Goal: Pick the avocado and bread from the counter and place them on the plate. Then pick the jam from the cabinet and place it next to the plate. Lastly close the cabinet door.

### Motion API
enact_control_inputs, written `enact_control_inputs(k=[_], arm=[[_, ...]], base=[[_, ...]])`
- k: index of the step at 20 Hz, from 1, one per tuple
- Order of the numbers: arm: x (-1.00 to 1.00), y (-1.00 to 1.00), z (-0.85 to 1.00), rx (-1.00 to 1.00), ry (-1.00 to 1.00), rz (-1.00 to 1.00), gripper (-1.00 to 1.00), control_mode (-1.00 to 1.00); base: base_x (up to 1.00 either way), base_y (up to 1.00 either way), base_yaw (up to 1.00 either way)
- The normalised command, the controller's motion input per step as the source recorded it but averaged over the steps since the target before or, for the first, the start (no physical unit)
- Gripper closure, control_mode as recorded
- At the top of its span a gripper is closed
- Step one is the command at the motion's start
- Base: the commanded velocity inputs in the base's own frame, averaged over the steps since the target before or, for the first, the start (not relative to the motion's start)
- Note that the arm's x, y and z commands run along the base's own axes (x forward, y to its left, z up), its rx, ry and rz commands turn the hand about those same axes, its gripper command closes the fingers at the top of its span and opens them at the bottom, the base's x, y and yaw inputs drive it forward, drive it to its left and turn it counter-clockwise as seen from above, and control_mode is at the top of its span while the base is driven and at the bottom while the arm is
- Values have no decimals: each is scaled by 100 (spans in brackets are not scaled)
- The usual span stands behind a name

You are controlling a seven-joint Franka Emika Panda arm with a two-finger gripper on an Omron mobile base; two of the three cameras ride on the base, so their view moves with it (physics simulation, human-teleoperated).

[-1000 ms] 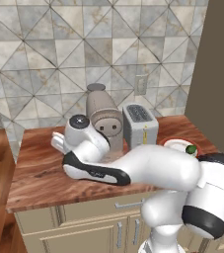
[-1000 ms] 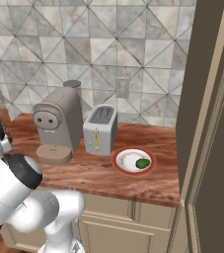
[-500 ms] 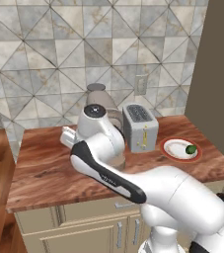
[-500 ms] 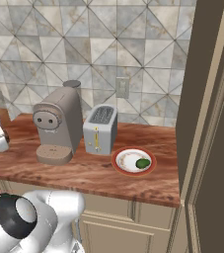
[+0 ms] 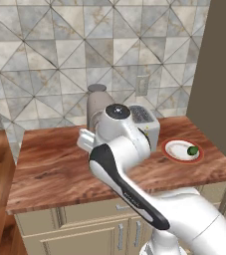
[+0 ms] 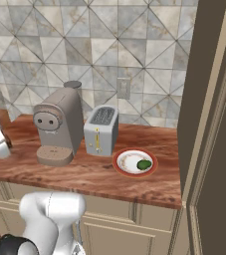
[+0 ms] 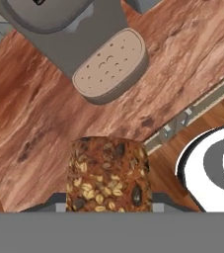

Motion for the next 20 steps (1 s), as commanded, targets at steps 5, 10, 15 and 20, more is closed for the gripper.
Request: enact_control_inputs(k=[5,10,15,20], arm=[[-9,-57,1,-4,0,0,100,-100],[0,-66,1,0,0,0,100,-100],[2,-77,0,0,0,0,100,-100],[6,-75,0,0,0,-2,100,-100]], base=[[0,0,0],[0,0,0],[0,0,0],[0,0,0]])
